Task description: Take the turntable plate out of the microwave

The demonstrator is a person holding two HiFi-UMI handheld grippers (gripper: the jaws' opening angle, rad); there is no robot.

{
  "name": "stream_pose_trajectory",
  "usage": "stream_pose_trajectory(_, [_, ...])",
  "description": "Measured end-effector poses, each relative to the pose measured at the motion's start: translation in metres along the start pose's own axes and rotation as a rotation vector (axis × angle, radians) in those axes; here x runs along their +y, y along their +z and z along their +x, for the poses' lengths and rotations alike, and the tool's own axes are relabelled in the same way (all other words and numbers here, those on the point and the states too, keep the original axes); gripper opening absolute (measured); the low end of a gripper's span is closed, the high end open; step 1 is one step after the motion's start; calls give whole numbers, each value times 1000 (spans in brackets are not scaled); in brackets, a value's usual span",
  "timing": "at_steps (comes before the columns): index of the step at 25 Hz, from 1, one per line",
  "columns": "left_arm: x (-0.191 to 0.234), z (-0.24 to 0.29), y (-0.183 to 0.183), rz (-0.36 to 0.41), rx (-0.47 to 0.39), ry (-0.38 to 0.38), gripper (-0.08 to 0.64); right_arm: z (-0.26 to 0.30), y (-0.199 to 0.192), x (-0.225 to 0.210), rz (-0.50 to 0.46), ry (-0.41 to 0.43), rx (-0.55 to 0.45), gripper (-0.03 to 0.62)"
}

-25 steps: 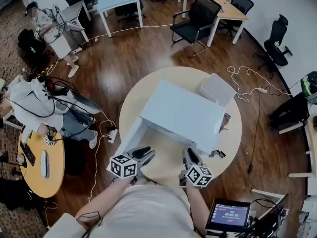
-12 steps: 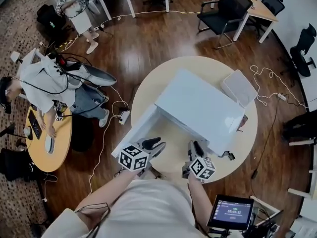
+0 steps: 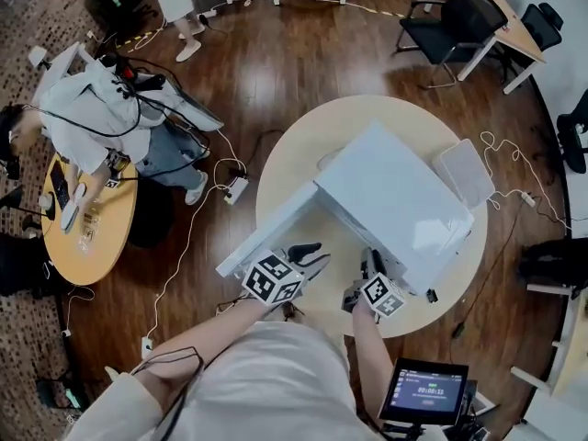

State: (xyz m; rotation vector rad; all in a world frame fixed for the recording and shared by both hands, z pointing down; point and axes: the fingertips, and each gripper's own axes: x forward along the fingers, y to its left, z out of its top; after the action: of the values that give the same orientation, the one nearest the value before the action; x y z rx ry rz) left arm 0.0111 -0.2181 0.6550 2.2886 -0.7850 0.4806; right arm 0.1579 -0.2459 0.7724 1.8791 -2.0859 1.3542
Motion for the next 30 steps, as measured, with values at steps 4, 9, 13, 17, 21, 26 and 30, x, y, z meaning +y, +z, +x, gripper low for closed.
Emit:
stream_pose_trajectory(4, [10, 2, 4, 2, 7, -2, 135, 23, -4, -5, 10, -31, -10, 109])
stream_pose_trajectory(9, [26, 5, 0, 41, 36, -11, 135, 50, -20, -17, 22, -90, -6, 109])
stream_pose_trajectory(13, [39, 10, -3, 56, 56, -10, 135, 69, -28, -21, 52, -123, -8, 109])
stream_pose_trajectory(17, [41, 16, -4, 70, 70, -14, 135, 81, -31, -29, 87, -144, -7, 109])
stream_pose_trajectory(21, [42, 18, -4, 75, 78, -20, 135, 91, -38, -41, 161, -169, -13, 109])
stream_pose_trajectory(26, [46, 15, -4, 78, 86, -14, 135, 102, -38, -56, 235, -202, -41, 109])
stream_pose_trajectory(30, [52, 12, -6, 74, 89, -5, 135, 110, -40, -69, 286, -228, -53, 109])
